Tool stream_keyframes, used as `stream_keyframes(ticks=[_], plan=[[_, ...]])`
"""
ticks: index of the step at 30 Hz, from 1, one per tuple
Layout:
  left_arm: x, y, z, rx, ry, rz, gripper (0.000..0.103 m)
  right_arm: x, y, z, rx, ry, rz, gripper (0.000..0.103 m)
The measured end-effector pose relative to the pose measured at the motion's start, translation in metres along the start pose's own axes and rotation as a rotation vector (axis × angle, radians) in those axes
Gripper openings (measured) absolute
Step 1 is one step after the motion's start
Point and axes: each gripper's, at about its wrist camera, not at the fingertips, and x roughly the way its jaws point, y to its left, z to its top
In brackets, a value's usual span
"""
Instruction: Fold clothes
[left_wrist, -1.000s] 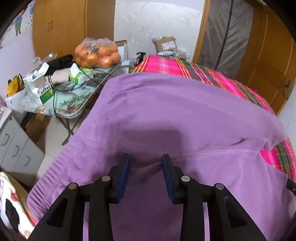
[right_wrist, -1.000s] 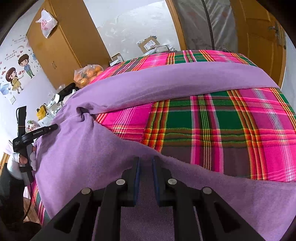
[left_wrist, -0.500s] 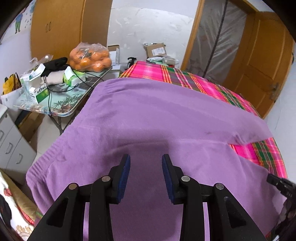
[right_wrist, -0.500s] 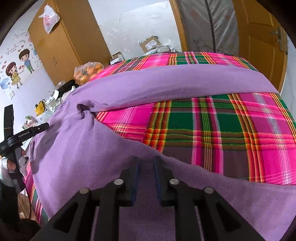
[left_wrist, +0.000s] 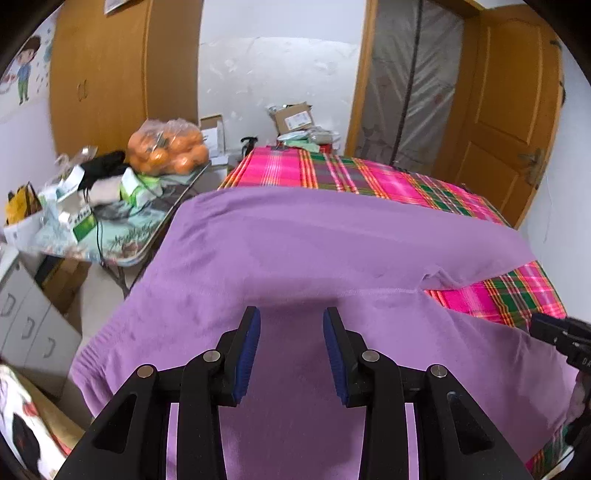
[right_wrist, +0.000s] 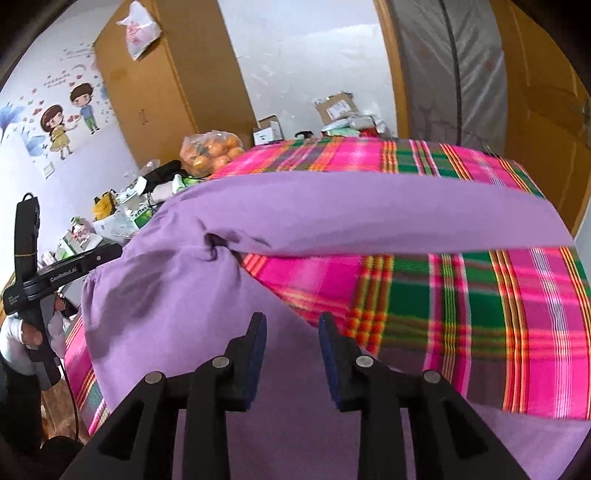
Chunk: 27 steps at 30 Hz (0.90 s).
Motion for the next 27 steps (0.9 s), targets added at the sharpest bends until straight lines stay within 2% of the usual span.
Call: stream_keyframes(ticks=[13, 22, 27], plan=[[-0.006, -0.004, 0.023, 0.085, -0.040, 0.025, 0.037, -0.009, 0.022, 0.037, -0.096, -0.053, 0.022, 0.030], [-0.016, 0.019, 0.059, 0.062, -0.073, -0.016, 0.037, -0.022, 0.026, 0.078, -0.152, -0.119, 0.025, 0.030], [0.002, 0.037, 0.067, 0.020, -0.025, -0.041, 0.037, -0.007, 0.025, 0.086, -0.158, -0.088, 0.049, 0.030]])
